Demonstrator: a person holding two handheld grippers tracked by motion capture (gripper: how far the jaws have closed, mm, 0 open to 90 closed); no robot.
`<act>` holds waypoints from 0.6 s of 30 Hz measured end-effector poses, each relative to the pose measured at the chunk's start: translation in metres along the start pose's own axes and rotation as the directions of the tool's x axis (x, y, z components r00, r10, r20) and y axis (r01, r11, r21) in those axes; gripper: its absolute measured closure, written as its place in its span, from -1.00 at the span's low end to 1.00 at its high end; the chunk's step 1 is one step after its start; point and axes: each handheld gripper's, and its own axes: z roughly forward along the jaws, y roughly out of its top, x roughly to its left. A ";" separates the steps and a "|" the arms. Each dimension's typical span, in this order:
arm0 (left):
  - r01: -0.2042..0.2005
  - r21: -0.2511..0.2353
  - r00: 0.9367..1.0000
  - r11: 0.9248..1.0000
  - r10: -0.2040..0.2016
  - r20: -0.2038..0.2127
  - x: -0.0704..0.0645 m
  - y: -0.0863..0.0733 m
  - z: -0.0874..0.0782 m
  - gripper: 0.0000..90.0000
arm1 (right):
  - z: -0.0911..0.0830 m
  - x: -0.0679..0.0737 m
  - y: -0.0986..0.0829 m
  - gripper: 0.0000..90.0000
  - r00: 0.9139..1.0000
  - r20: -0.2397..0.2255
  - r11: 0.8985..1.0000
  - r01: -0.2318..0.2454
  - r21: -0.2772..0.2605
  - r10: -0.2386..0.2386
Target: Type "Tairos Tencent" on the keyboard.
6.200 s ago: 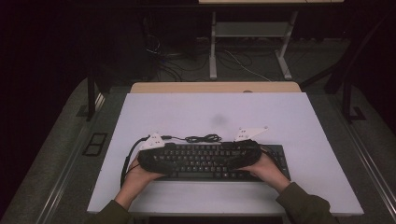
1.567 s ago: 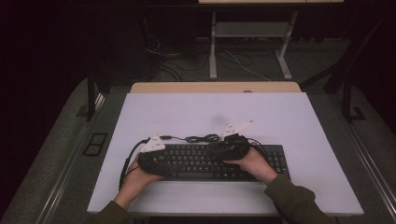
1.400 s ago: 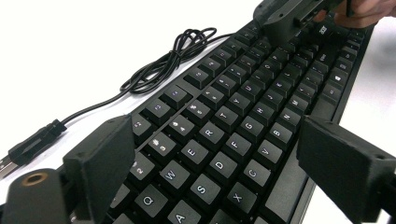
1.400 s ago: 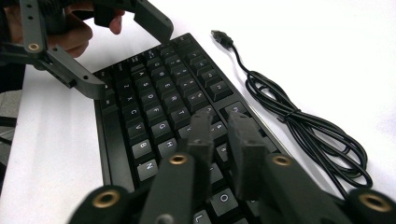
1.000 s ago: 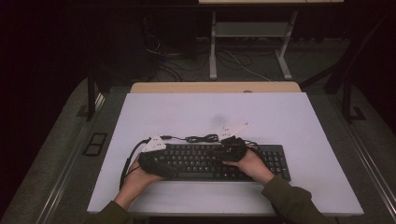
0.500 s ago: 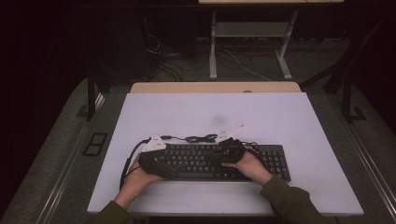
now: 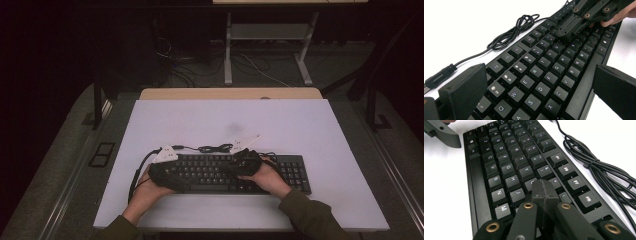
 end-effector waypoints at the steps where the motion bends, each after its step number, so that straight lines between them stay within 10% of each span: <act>1: 0.000 0.000 1.000 1.000 0.000 0.000 0.000 0.000 0.000 -1.00 | 0.000 0.000 0.000 0.98 1.000 0.000 1.000 0.000 -0.001 0.000; 18: -0.011 0.002 1.000 1.000 0.011 0.001 -0.001 0.000 0.001 -1.00 | -0.009 0.000 0.003 0.92 1.000 0.003 0.999 -0.002 -0.044 0.002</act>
